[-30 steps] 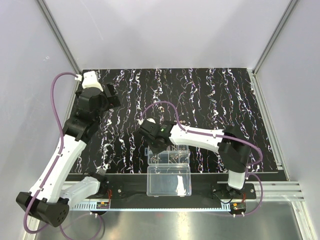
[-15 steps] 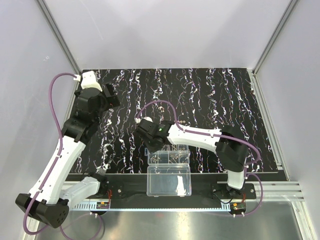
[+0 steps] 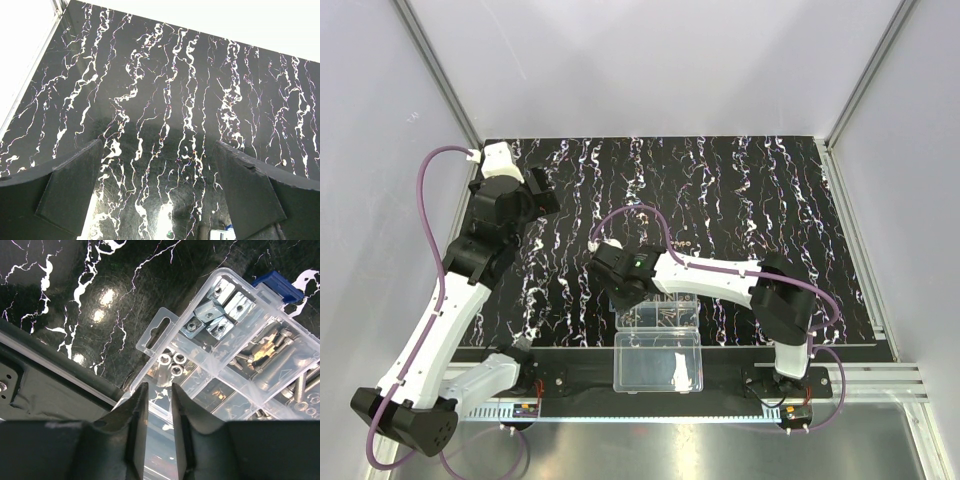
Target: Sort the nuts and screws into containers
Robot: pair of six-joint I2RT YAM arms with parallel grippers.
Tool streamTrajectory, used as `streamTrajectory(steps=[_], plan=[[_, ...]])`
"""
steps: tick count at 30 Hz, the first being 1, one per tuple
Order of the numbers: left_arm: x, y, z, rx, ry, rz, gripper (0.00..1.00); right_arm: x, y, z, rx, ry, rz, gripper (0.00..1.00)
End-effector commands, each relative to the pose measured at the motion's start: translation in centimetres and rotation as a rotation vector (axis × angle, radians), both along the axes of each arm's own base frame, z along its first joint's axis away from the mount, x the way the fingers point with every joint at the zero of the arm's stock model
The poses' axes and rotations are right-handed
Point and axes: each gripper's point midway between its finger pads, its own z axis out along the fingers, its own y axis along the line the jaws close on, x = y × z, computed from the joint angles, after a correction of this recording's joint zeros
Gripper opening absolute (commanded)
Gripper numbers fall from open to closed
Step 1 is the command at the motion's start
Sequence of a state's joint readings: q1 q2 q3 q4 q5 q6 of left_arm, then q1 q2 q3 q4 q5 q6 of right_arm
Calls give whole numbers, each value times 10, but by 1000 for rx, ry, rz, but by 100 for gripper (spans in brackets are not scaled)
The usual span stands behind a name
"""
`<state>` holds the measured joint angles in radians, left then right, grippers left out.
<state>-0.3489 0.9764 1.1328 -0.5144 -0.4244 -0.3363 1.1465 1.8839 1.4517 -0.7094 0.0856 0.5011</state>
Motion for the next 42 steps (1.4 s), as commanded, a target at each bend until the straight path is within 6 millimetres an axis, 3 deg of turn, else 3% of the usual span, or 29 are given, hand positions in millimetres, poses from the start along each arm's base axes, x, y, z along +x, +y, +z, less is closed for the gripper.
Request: streamTrajectory(steps=[1,6,10,14,17,18,20,25,31,34,42], plan=[[2,4,28,-20,-92,18,99,2,1,8,-1,-25,1,32],[2,4,27,-19,-92,19,99,0,2,13,4,-21,5,42],[3,4,26,-16,-88,21,99,13,1,33,23,-76,-19,49],[6,3,22,-11,-75,17,99,48,-16,55,31,-117,-101,53],[8,2,19,-2,-66,17,99,89,-40,65,60,-121,-211,54],[9,2,17,1,-60,13,99,112,-58,66,52,-136,-277,55],[10,-2,16,3,-58,-10,99,134,-76,70,34,-170,-338,58],[15,-13,11,-1,-59,-65,99,192,-133,60,-24,-217,-497,59],[23,-18,-3,14,-20,-78,99,233,-180,30,-106,-205,-653,57],[26,-18,-8,21,-2,-77,99,245,-180,27,-111,-231,-665,57],[32,-20,-19,35,33,-78,99,268,-169,-6,-106,-214,-628,54]])
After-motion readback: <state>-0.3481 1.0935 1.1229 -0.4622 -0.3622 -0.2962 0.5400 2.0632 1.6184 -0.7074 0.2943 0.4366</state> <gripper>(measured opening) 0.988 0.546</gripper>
